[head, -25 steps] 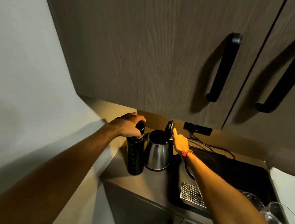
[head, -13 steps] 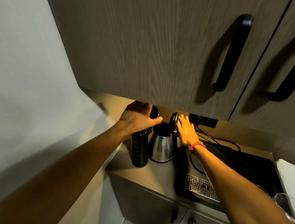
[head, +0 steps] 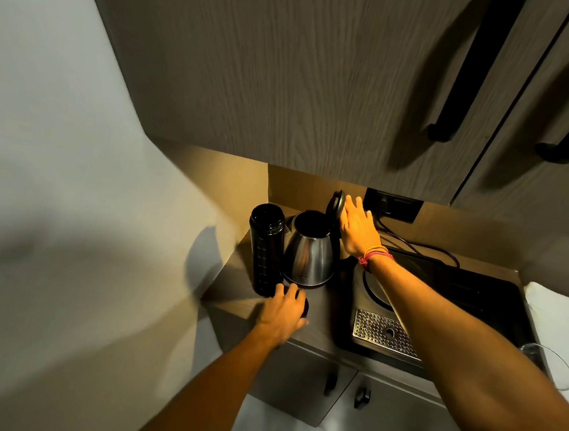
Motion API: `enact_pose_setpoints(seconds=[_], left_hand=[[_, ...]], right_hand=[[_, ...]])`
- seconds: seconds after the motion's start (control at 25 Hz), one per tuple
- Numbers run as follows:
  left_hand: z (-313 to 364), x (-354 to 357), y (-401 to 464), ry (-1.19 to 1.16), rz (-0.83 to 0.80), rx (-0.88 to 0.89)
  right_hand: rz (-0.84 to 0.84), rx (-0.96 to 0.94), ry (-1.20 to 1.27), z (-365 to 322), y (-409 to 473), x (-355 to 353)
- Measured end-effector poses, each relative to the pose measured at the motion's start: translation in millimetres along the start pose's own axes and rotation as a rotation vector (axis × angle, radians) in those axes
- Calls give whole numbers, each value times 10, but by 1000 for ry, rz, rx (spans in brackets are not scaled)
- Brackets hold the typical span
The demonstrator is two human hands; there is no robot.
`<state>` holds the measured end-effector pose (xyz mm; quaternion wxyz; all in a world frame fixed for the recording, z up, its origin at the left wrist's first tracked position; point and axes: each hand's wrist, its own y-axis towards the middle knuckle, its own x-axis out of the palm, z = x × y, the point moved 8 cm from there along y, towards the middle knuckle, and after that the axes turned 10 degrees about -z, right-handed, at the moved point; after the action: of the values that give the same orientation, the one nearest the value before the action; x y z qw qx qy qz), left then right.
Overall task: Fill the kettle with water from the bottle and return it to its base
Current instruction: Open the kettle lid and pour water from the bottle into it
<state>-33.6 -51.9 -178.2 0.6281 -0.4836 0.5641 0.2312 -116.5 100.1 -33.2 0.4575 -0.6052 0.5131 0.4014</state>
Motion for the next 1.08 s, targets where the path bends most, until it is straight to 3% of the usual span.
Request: enact_pose_setpoints(seconds=[0.12,0.28,0.36,0.44,0.52,0.64,0.72,1.08], left_hand=[[-82,-127,-131,3,170,-60],[-267,-691,-571,48,723,16],[-621,-1027,-718,-170,916,-41],[-1040,-1243,-795,-462,1003,-221],[-1310,-1245,-702,-741,930,-347],[-1321,-982,-314,-1281,598,-228],[-1274,-853,-145,-1490,502,-164],[-1252,-951,-145,-1390,629,-213]], right_hand=[[14,7,12,49,21,23],[56,8,-29,23,77,5],[63,6,-48,27,114,30],[54,9,-54,50,142,75],[44,19,-36,74,150,113],[35,9,-13,42,141,119],[21,7,-27,31,135,120],[-52,79,-129,49,137,125]])
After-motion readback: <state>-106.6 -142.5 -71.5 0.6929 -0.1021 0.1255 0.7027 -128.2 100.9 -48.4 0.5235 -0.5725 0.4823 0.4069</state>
